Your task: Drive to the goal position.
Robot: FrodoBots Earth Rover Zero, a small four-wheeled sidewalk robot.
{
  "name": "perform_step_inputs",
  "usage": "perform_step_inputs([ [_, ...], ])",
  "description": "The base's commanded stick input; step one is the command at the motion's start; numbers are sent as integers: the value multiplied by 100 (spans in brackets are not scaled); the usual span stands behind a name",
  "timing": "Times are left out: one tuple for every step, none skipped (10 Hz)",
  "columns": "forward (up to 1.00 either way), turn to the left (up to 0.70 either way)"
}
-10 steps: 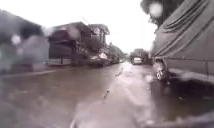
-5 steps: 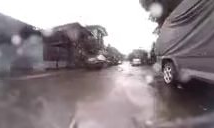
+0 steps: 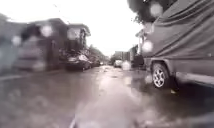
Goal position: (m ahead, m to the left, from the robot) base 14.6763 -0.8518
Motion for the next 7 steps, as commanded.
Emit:
perform_step_inputs([
  [100, 0],
  [100, 0],
  [100, 0],
  [100, 13],
  [100, 27],
  [100, 27],
  [100, 27],
])
